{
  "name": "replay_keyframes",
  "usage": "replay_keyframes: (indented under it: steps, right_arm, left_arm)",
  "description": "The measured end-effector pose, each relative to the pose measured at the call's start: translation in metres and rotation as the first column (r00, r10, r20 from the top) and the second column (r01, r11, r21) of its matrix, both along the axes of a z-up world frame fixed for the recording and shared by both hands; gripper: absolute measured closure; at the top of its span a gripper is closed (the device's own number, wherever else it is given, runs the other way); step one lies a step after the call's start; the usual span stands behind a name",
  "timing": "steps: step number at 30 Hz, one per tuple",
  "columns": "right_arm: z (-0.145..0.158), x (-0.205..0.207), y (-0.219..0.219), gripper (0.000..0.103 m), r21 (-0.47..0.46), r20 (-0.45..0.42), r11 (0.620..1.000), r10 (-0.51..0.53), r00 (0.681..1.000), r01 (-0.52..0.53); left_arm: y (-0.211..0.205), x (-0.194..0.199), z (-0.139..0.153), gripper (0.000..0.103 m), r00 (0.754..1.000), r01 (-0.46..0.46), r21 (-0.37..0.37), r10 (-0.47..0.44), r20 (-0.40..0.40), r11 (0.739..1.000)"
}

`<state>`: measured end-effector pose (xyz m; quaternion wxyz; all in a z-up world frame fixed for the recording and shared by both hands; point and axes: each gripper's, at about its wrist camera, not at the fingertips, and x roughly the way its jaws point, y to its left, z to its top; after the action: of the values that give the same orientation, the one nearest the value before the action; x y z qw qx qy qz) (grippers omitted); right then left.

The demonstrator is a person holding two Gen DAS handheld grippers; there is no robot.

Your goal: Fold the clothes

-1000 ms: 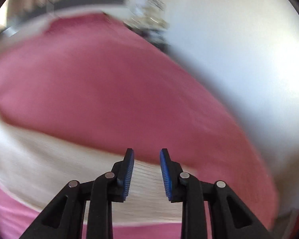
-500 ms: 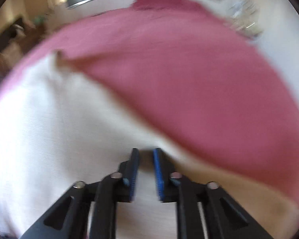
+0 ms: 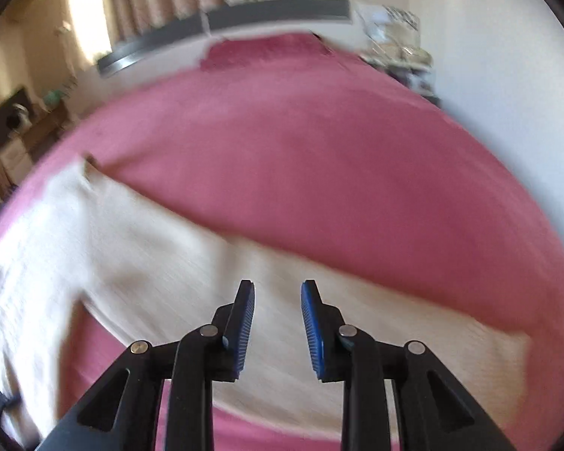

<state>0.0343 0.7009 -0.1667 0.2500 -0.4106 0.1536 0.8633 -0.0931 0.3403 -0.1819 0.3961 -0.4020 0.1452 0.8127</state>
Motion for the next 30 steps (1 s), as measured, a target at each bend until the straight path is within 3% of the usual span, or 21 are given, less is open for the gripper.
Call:
replay_keyframes:
  steps: [2,4,6,7,11,13,14,16,18,20,21,23,25,28,30]
  right_arm:
    - [-0.021,0.021,0.023,0.077,0.032,0.13,0.995,-0.103,0.986,0.1]
    - [-0.045,0.063,0.053,0.077,0.069,0.273,0.972,-0.236,0.932,0.226]
    - [-0.05,0.113,0.079,0.077,0.046,0.214,0.936,-0.35,0.912,0.349]
    - [-0.052,0.133,0.089,0.067,0.042,0.219,0.906,-0.42,0.881,0.422]
    - [-0.041,0.155,0.098,0.065,0.039,0.24,0.83,-0.548,0.801,0.556]
    - [-0.027,0.132,0.076,0.065,0.145,0.263,0.844,-0.536,0.802,0.517]
    - [-0.017,0.123,0.061,0.065,0.174,0.238,0.853,-0.522,0.819,0.492]
    - [0.007,0.098,0.022,0.065,0.135,0.12,0.891,-0.45,0.885,0.434]
    - [0.026,0.062,-0.027,0.065,0.055,0.032,0.952,-0.304,0.952,0.302]
    - [0.035,0.027,-0.071,0.065,0.02,0.016,0.988,-0.153,0.988,0.153]
    - [0.038,0.002,-0.101,0.065,-0.003,0.011,0.999,-0.044,0.999,0.044]
    - [0.037,-0.027,-0.157,0.065,-0.062,0.015,0.986,0.154,0.988,-0.153]
    - [0.032,-0.059,-0.213,0.065,-0.119,0.025,0.94,0.325,0.945,-0.32]
    - [0.006,-0.101,-0.289,0.065,-0.155,0.132,0.876,0.477,0.869,-0.457]
    - [-0.006,-0.128,-0.32,0.065,-0.15,0.184,0.862,0.506,0.843,-0.485]
  left_arm:
    - [0.001,0.002,0.0,0.018,1.0,0.0,-0.007,0.0,-0.006,1.0]
    - [0.003,0.004,0.0,0.018,1.0,-0.002,-0.018,0.001,-0.016,1.0]
    - [0.006,0.008,0.0,0.018,0.999,-0.006,-0.039,0.005,-0.035,0.999]
    - [0.007,0.01,0.0,0.018,0.999,-0.011,-0.049,0.009,-0.043,0.999]
    - [0.01,0.009,-0.001,0.018,0.997,-0.046,-0.076,0.041,-0.059,0.996]
    - [0.008,0.016,-0.001,0.018,0.996,-0.048,-0.085,0.042,-0.076,0.995]
    - [0.001,0.023,0.001,0.018,0.996,-0.047,-0.085,0.041,-0.077,0.995]
    - [-0.008,0.033,0.009,0.018,0.999,-0.021,-0.079,0.017,-0.049,0.997]
    - [-0.023,0.044,0.018,0.018,0.999,0.021,-0.049,-0.023,-0.035,0.999]
    - [-0.044,0.052,0.034,0.018,0.997,0.051,0.009,-0.05,-0.055,0.999]
    - [-0.06,0.052,0.047,0.018,0.994,0.035,0.031,-0.031,-0.107,0.999]
    - [-0.08,0.042,0.06,0.017,0.982,-0.014,0.025,0.019,-0.19,1.0]
    - [-0.098,0.019,0.068,0.017,0.962,-0.089,-0.02,0.081,-0.262,0.996]
    - [-0.112,-0.027,0.054,0.017,0.952,-0.183,-0.153,0.136,-0.275,0.971]
    - [-0.115,-0.054,0.029,0.017,0.96,-0.199,-0.27,0.133,-0.245,0.942]
